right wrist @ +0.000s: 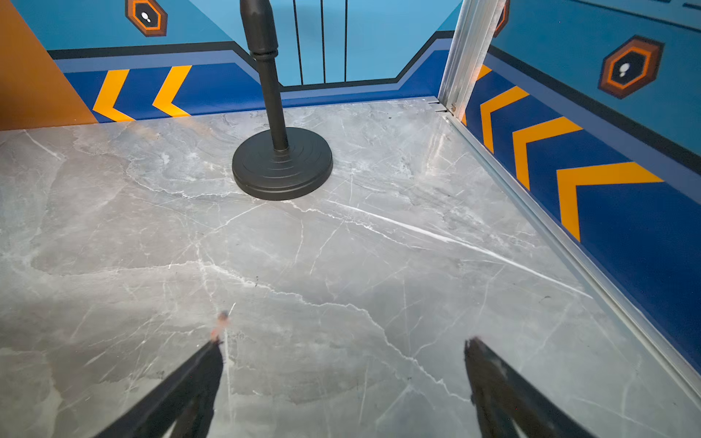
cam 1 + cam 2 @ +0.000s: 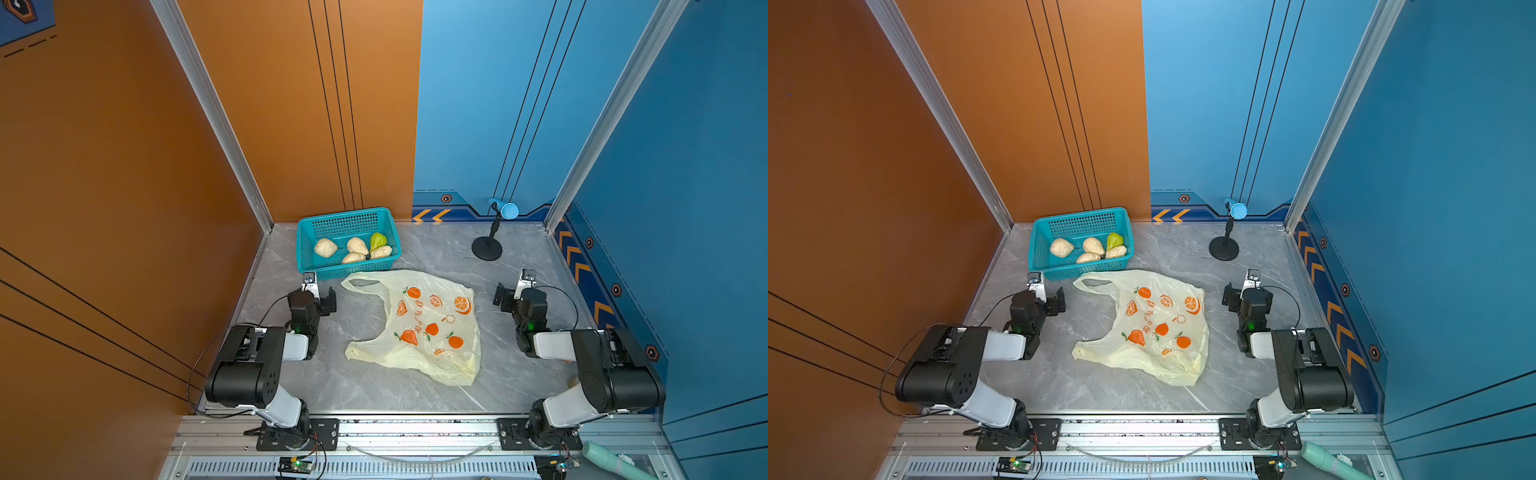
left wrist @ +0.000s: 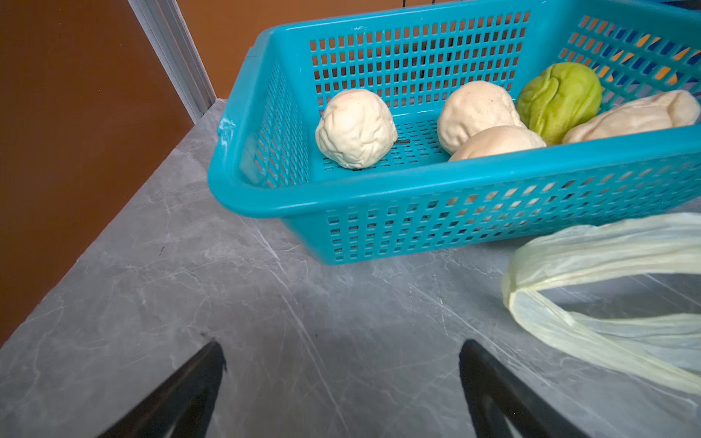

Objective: Place the pears into plastic bags & tie knots
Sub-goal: Pick up the plastic bag at the center of the board.

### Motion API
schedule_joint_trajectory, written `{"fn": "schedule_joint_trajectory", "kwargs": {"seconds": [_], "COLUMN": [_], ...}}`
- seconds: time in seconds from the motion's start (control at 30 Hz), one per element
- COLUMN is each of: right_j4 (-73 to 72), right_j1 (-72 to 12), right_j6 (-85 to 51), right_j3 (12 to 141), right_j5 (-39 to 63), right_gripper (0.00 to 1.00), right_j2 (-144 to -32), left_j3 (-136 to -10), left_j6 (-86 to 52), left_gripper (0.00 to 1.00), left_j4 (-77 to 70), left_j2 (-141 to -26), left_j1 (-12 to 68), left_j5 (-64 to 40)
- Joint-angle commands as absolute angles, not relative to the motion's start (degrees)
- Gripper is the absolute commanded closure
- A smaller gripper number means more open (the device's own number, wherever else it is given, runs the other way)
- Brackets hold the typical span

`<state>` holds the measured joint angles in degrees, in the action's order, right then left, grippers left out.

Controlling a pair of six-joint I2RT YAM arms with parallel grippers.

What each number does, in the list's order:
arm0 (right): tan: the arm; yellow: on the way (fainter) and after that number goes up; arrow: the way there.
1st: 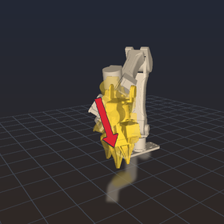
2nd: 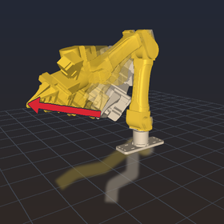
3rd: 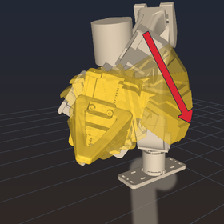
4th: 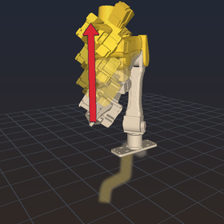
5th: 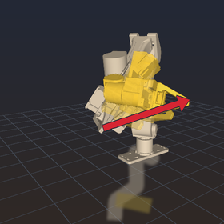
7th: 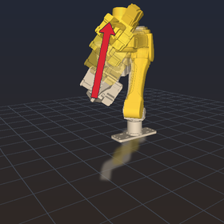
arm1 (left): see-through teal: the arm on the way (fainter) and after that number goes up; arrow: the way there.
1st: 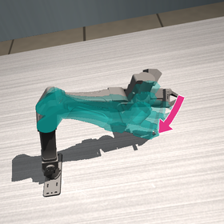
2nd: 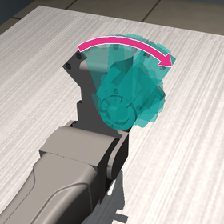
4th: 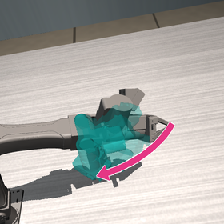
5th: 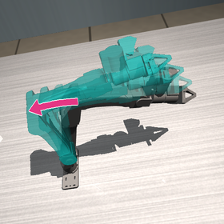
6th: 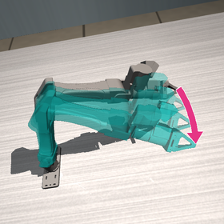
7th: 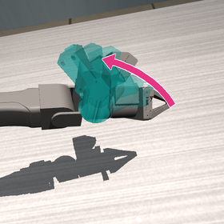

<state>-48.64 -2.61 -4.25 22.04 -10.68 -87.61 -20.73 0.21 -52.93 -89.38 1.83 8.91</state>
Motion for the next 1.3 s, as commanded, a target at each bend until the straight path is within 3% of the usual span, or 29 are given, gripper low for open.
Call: {"fn": "schedule_joint_trajectory", "kwargs": {"seconds": [0.0, 0.63, 0.9, 1.1, 1.27], "right_j4": [-49.5, -48.7, -27.4, -3.3, 12.5], "right_j1": [-2.4, -2.7, -4.4, -10.4, -25.3], "right_j6": [-3.3, -3.6, -3.5, -15.1, -24.1], "right_j3": [21.9, 22.3, 28.4, 41.3, 53.3], "right_j5": [-10.4, -11.9, -11.9, -5.6, -8.0], "right_gripper": [0.0, 0.0, 0.0, 0.04, 0.1], "right_j2": [-87.7, -87.3, -74.6, -69.2, -73.7], "left_j3": [-21.9, -21.5, -17.5, -22.9, -32.6], "left_j6": [0.0, 0.4, -1.0, -3.8, -13.1], "left_gripper": [0.02, 0.02, 0.02, 0.02, 0.04], "left_j4": [-52.4, -53.0, -53.2, -30.4, -7.2], "left_j2": [-89.5, -89.1, -80.1, -67.4, -62.3], "left_j1": [1.5, 1.6, 2.7, 6.9, 9.9], "left_j5": [8.1, 6.6, 15.9, 22.6, 19.7]}}
